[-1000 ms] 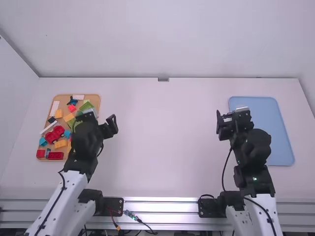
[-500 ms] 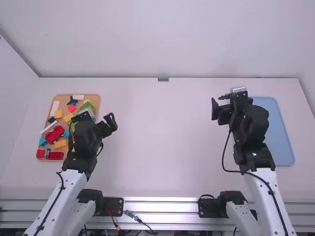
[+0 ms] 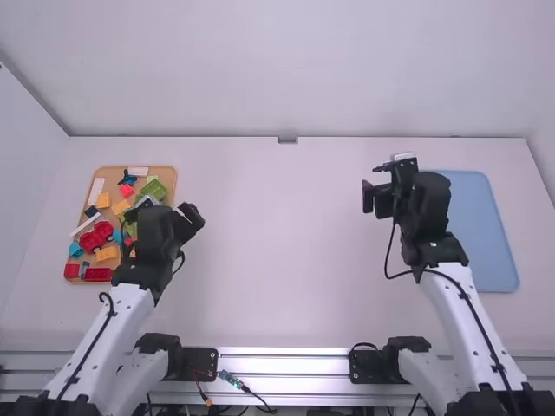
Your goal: Assemble lego blocks to make yellow taxi
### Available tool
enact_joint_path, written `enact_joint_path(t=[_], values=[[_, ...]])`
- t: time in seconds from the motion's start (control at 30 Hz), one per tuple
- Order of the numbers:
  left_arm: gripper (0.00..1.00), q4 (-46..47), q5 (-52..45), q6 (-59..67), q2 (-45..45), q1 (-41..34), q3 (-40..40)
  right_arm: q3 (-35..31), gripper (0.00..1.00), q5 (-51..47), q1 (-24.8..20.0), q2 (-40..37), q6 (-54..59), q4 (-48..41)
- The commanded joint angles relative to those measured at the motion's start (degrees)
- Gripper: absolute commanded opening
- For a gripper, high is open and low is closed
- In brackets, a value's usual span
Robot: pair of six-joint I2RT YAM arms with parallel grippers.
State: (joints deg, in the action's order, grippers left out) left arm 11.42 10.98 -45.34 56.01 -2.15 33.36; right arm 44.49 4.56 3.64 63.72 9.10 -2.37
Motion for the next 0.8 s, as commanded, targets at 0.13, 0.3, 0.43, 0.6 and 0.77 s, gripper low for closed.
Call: enact_joint_path(t=[0.13,0.3,0.43,0.6,0.77], values=[[0.99,9.22,7.69,-9.92,7.67,-0.42,11.28,1.09,0.99,0.13,0.17,3.54,-0.28,0.22],[0.98,19.97,11.01,-23.34,15.13,4.33,17.49,1.09,0.99,0.15,0.17,5.5,-0.31,0.22],[0.99,22.51,4.59,-23.32,19.41,11.28,20.76,1.09,0.99,0.17,0.17,5.5,-0.31,0.22],[0.99,20.37,-8.59,-15.51,26.6,21.0,24.02,1.09,0.99,0.15,0.17,5.5,-2.71,0.37],[0.99,24.46,-9.4,-18.07,34.77,25.14,27.43,1.09,0.99,0.22,0.17,5.5,-2.91,0.44]])
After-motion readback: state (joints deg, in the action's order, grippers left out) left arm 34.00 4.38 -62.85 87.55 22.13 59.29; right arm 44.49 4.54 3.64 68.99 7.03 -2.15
